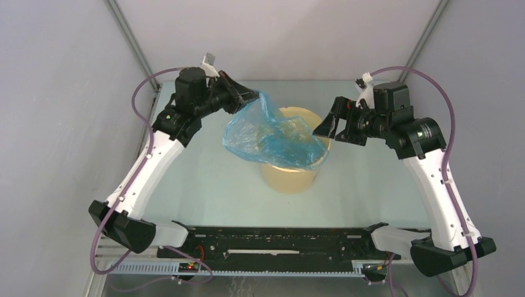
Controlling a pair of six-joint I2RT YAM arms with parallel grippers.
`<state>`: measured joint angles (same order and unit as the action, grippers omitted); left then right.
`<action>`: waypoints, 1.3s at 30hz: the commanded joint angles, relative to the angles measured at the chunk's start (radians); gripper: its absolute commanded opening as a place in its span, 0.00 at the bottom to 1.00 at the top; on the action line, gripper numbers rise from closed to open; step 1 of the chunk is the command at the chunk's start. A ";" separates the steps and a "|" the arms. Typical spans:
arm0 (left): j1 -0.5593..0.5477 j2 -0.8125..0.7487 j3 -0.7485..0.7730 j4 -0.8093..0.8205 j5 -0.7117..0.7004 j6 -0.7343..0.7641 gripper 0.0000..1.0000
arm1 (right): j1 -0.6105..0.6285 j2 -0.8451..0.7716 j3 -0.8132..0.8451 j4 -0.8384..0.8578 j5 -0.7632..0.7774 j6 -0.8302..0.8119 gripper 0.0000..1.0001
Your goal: Put the trash bags into the trash bin
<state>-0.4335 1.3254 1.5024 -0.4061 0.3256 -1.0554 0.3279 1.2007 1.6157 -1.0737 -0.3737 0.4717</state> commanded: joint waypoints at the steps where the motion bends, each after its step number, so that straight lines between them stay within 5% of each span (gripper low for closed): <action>1: -0.009 0.015 0.071 0.014 0.033 -0.011 0.00 | 0.044 -0.067 -0.041 0.008 0.041 0.028 0.99; 8: -0.009 -0.005 0.079 -0.003 0.021 -0.010 0.00 | 0.143 -0.036 -0.066 0.046 0.102 0.028 0.95; 14: -0.008 -0.026 0.075 -0.018 0.012 0.000 0.00 | 0.171 -0.018 -0.054 -0.006 0.327 -0.004 0.83; 20: -0.007 -0.029 0.084 -0.019 0.023 0.001 0.00 | 0.201 0.016 -0.116 0.071 0.301 0.007 0.81; 25: -0.007 -0.028 0.101 -0.018 0.038 0.010 0.00 | 0.226 0.029 -0.133 0.128 0.384 0.039 0.54; 28: -0.006 -0.036 0.095 -0.020 0.054 0.022 0.03 | 0.224 0.026 -0.099 0.095 0.475 0.034 0.19; 30: 0.002 -0.045 0.094 -0.030 0.067 0.044 0.22 | 0.209 0.009 -0.064 0.072 0.476 0.020 0.03; 34: 0.042 -0.099 0.081 -0.071 0.046 0.114 0.69 | 0.081 -0.039 -0.026 0.027 0.291 0.038 0.00; 36: 0.078 -0.130 0.064 -0.089 0.045 0.134 0.84 | 0.000 -0.078 -0.051 0.042 0.133 0.049 0.00; 39: 0.142 -0.171 0.035 -0.126 0.055 0.150 0.92 | -0.090 -0.111 -0.089 0.052 -0.022 0.060 0.00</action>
<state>-0.3618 1.2446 1.5444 -0.4938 0.3641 -0.9665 0.3260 1.1534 1.5444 -1.0283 -0.1493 0.5110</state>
